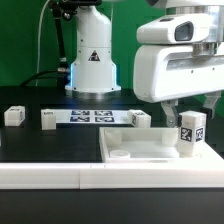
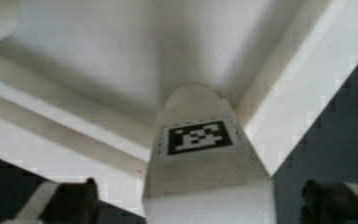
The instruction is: Assemble one leg
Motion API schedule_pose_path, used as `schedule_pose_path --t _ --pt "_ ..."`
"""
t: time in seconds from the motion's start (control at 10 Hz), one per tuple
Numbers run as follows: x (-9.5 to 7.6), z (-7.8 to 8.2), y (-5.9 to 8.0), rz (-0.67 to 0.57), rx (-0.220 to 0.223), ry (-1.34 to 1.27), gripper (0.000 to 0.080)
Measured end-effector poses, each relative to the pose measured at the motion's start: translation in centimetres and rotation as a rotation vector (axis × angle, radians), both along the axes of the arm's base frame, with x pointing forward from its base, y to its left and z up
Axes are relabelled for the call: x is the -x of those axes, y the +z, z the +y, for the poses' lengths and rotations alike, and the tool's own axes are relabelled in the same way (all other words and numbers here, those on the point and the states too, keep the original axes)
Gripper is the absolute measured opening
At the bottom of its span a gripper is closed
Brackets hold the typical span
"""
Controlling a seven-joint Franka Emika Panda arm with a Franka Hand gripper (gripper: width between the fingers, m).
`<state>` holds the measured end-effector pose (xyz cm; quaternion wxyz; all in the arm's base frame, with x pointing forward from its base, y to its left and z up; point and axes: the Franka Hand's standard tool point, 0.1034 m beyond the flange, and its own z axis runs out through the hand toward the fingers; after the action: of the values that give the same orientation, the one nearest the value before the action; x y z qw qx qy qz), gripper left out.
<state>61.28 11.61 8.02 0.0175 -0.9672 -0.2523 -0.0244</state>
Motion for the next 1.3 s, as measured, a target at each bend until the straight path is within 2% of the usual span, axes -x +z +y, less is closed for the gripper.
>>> schedule_pose_path --t 0.1,0.2,0.4,0.6,1.3 --pt "0.0 0.02 -0.01 0.001 -0.001 -0.015 0.0352" --pt "0.01 0.01 -0.01 0.002 -0.002 -0.033 0.0291" --pt "0.02 0.06 -0.04 0.008 -0.015 -0.127 0.0291" --pt "-0.01 -0.06 -0.08 0.028 -0.043 -0.405 0.0291" --pt "-0.21 0.23 -0.24 0.046 -0.089 -1.249 0.0292"
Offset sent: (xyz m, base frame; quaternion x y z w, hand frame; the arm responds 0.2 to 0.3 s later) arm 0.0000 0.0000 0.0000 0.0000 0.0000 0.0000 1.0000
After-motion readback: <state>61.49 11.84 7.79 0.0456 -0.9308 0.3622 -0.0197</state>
